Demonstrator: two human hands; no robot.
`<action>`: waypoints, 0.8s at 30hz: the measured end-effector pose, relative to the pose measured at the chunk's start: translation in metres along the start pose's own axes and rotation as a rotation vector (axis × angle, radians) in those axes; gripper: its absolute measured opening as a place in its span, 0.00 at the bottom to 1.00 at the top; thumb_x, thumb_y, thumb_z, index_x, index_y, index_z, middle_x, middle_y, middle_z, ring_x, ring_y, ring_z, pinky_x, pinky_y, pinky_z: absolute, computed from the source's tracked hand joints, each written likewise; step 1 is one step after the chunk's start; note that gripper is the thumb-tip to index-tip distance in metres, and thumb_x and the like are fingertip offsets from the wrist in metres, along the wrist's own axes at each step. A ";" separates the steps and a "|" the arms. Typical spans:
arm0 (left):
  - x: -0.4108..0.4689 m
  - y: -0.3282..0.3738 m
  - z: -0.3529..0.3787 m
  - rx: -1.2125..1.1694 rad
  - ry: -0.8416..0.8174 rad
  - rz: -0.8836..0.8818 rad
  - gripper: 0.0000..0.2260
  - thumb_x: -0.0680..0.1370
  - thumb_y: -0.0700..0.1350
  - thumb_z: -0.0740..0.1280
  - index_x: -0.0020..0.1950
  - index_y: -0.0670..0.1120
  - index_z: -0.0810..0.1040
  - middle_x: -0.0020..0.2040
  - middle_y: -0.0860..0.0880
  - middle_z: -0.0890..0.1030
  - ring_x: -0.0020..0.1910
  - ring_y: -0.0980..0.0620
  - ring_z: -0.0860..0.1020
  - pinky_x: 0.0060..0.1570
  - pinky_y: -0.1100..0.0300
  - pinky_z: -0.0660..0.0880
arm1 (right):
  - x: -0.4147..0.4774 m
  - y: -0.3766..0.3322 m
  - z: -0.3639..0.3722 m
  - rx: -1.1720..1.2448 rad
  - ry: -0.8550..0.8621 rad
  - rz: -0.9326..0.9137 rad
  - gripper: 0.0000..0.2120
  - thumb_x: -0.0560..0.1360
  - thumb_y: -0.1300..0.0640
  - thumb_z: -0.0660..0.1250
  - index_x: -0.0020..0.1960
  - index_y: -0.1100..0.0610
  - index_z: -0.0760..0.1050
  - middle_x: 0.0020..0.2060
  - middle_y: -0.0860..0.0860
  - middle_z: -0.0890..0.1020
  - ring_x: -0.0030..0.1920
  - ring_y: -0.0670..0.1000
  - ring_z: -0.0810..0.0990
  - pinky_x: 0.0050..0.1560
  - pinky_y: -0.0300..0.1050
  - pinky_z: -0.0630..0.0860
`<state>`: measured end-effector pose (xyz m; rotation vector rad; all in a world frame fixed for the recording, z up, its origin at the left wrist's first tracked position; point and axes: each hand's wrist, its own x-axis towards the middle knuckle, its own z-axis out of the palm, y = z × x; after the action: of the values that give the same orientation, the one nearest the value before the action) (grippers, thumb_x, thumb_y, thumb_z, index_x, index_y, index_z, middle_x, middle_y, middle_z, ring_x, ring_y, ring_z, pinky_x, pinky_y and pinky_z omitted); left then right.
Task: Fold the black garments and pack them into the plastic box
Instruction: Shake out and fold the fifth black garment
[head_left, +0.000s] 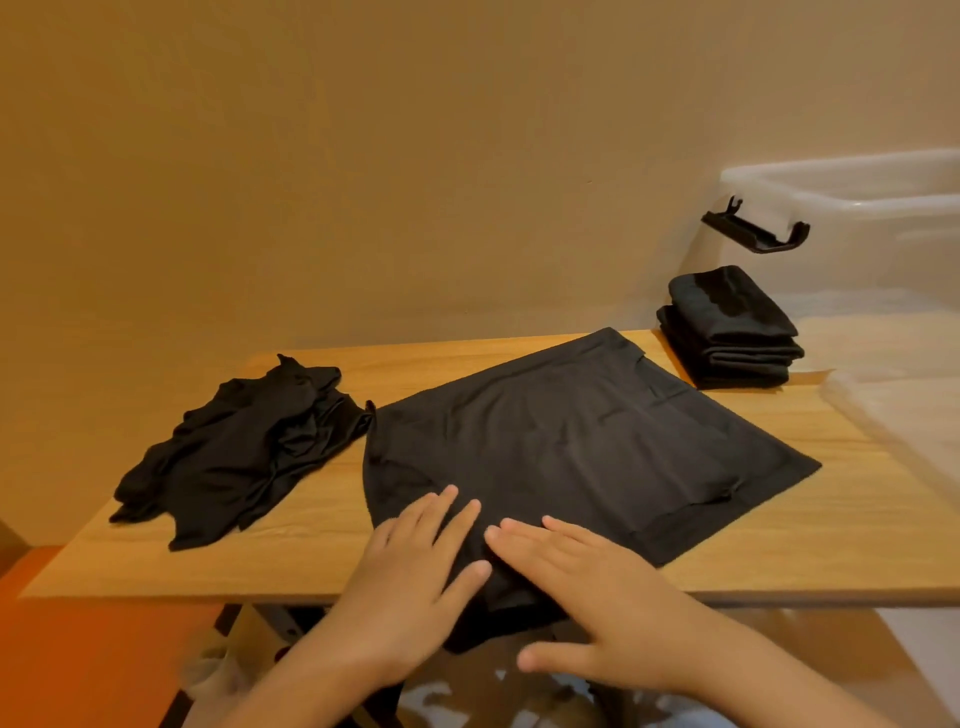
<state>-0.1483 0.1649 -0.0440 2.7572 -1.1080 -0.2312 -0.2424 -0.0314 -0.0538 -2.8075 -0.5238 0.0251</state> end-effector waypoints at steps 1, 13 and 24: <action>-0.002 -0.002 -0.003 -0.040 0.016 0.026 0.38 0.70 0.71 0.36 0.79 0.60 0.44 0.77 0.63 0.43 0.76 0.62 0.41 0.73 0.62 0.42 | -0.011 0.003 -0.002 -0.004 0.005 0.011 0.40 0.76 0.31 0.57 0.78 0.41 0.40 0.77 0.36 0.46 0.73 0.31 0.39 0.73 0.33 0.36; 0.052 -0.108 -0.024 -0.054 0.056 0.088 0.48 0.64 0.82 0.41 0.78 0.58 0.55 0.75 0.66 0.53 0.76 0.64 0.50 0.74 0.61 0.49 | -0.019 0.005 0.054 -0.275 0.466 0.033 0.24 0.73 0.51 0.65 0.69 0.50 0.71 0.68 0.46 0.74 0.70 0.46 0.70 0.71 0.45 0.62; 0.049 -0.111 -0.014 0.015 0.081 0.055 0.48 0.63 0.81 0.35 0.78 0.60 0.52 0.79 0.58 0.50 0.75 0.64 0.44 0.74 0.60 0.43 | -0.027 0.012 0.053 -0.428 0.513 -0.035 0.24 0.74 0.62 0.56 0.69 0.55 0.73 0.68 0.50 0.75 0.69 0.49 0.72 0.70 0.46 0.67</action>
<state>-0.0359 0.2109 -0.0568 2.7179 -1.1679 -0.1040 -0.2672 -0.0376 -0.1093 -3.0249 -0.4923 -0.8850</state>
